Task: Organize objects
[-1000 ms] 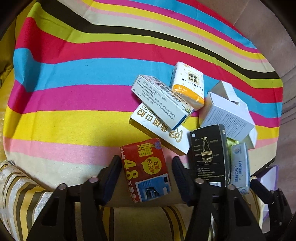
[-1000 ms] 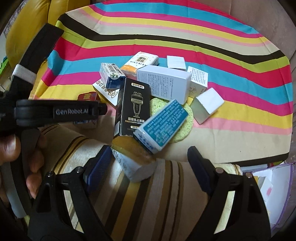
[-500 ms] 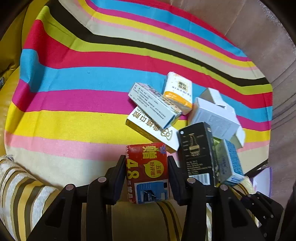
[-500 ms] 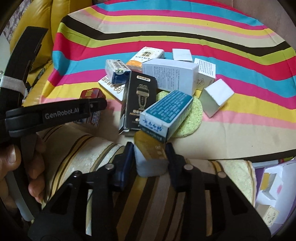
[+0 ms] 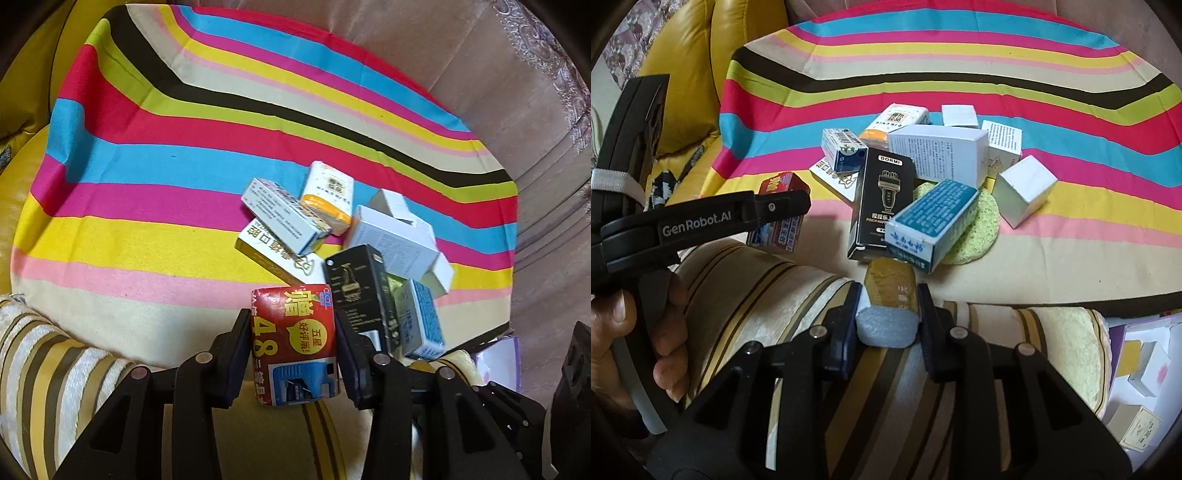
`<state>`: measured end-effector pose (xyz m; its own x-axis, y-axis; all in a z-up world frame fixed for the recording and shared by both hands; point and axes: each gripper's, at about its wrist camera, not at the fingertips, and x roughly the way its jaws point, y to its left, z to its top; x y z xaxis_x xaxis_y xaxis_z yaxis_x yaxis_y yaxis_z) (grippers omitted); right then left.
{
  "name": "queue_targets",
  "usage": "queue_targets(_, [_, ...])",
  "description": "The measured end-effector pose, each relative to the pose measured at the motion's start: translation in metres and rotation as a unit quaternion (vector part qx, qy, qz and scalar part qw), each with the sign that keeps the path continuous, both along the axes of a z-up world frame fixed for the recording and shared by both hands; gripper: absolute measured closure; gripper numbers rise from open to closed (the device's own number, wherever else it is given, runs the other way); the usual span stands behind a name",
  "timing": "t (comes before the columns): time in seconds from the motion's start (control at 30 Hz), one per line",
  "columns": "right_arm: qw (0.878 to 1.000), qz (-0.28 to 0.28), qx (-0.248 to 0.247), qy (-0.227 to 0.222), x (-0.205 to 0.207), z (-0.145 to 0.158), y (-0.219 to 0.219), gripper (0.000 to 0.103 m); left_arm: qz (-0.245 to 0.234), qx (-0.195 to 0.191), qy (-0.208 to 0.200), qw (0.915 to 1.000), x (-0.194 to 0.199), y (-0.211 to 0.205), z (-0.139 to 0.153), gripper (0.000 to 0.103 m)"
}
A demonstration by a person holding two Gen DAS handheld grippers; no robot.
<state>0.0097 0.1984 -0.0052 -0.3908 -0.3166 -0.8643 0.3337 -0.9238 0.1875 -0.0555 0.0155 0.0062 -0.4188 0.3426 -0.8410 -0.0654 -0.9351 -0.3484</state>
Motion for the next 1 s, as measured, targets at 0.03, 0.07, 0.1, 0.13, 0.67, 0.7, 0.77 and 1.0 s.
queue_targets(0.03, [1.000, 0.000, -0.001, 0.001, 0.001, 0.001, 0.001, 0.070, -0.002, 0.002, 0.001, 1.0000, 0.002, 0.001, 0.002, 0.059])
queue_targets(0.07, [1.000, 0.001, -0.002, 0.002, 0.002, 0.002, 0.001, 0.070, -0.003, 0.003, 0.003, 1.0000, 0.004, 0.002, 0.003, 0.059])
queue_targets(0.1, [1.000, 0.002, -0.002, 0.003, 0.004, 0.003, 0.001, 0.070, -0.004, 0.003, 0.005, 1.0000, 0.007, 0.003, 0.005, 0.059])
queue_targets(0.13, [1.000, 0.003, -0.003, 0.004, 0.005, 0.004, 0.002, 0.070, -0.006, 0.005, 0.006, 1.0000, 0.009, 0.004, 0.006, 0.059])
queue_targets(0.67, [0.999, -0.026, -0.030, 0.022, 0.026, 0.025, 0.036, 0.070, -0.054, 0.027, 0.023, 0.9979, 0.029, 0.048, 0.023, 0.060])
queue_targets(0.7, [0.999, -0.028, -0.031, 0.024, 0.026, 0.026, 0.038, 0.070, -0.057, 0.027, 0.024, 0.9977, 0.030, 0.051, 0.024, 0.060])
queue_targets(0.77, [0.998, -0.034, -0.034, 0.026, 0.028, 0.028, 0.045, 0.070, -0.066, 0.029, 0.026, 0.9970, 0.033, 0.058, 0.026, 0.060])
queue_targets(1.0, [0.997, -0.054, -0.037, 0.036, 0.031, 0.034, 0.070, 0.070, -0.076, 0.028, 0.031, 0.9962, 0.040, 0.082, 0.030, 0.060])
